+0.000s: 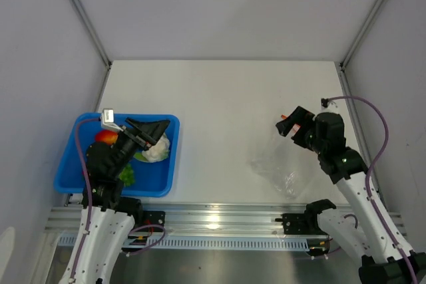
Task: Place the food in the zip-top bag and seal the zipper
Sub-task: Adjust the zipper food storage bag at the center of the board.
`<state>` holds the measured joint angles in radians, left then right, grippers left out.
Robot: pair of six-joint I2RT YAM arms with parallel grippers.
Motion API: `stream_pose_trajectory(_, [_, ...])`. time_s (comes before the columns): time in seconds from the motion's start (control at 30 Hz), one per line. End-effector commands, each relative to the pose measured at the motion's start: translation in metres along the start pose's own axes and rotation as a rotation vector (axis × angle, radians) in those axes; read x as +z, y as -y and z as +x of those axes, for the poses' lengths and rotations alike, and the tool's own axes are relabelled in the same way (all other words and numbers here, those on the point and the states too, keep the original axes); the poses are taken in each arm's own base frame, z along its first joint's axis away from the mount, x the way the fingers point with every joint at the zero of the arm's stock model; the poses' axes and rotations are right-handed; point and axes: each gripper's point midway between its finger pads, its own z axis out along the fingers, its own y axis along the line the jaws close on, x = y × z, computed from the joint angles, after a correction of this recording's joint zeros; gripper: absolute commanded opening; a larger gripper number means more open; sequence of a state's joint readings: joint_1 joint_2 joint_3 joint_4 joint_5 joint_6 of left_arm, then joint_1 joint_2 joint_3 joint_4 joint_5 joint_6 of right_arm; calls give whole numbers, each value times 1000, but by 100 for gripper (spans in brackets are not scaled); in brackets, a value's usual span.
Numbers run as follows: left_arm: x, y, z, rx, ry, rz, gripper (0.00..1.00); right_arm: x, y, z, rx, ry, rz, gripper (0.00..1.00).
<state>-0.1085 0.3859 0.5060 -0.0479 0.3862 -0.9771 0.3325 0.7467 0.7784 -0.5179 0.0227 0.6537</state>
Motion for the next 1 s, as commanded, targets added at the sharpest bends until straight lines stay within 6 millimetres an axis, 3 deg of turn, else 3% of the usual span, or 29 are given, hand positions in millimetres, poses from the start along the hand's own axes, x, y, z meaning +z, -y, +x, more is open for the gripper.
stream_pose_trajectory(0.0, [-9, -9, 12, -8, -96, -100, 100, 0, 12, -27, -48, -9, 71, 99])
stream_pose_trajectory(0.07, [-10, 7, 15, 48, -140, -16, 100, 12, 37, -44, -53, -14, 154, 99])
stream_pose_trajectory(0.1, [-10, 8, 17, 43, -150, -13, 100, 16, 45, -50, -45, -25, 185, 99])
stream_pose_trajectory(0.13, [-11, 8, 18, 34, -155, -16, 99, 16, 53, -73, -29, 8, 217, 99])
stream_pose_trajectory(0.17, [-11, 9, 18, 20, -158, -18, 99, 32, 67, -75, -26, -45, 258, 99])
stream_pose_trajectory(0.2, [-11, 11, 19, 21, -165, -5, 100, 39, 66, -77, -18, -83, 226, 99])
stream_pose_trajectory(0.23, [-11, 14, 19, 31, -163, 11, 99, 43, 69, -92, -11, -75, 224, 99])
stream_pose_trajectory(0.27, [-11, 15, 20, 37, -166, 23, 100, 61, 80, -89, 8, -127, 236, 99])
stream_pose_trajectory(0.33, [-12, 19, 22, 48, -176, 56, 100, 76, 84, -94, 27, -160, 223, 99])
stream_pose_trajectory(0.37, [-12, 21, 22, 64, -180, 67, 100, 92, 99, -89, 49, -198, 251, 100])
stream_pose_trajectory(0.47, [-12, 19, 24, 77, -201, 58, 99, 114, 119, -85, 64, -233, 282, 99])
stream_pose_trajectory(0.5, [-12, 21, 23, 83, -207, 60, 100, 128, 136, -77, 78, -268, 298, 99])
stream_pose_trajectory(0.63, [-12, 14, 27, 105, -228, 38, 100, 152, 141, -38, 128, -435, 168, 99])
stream_pose_trajectory(0.8, [-8, 11, 30, 111, -250, 50, 99, 154, 115, 12, 17, -552, 76, 99])
stream_pose_trajectory(0.97, [-4, 13, 36, 90, -282, 91, 100, 150, 80, 41, -57, -602, -9, 99])
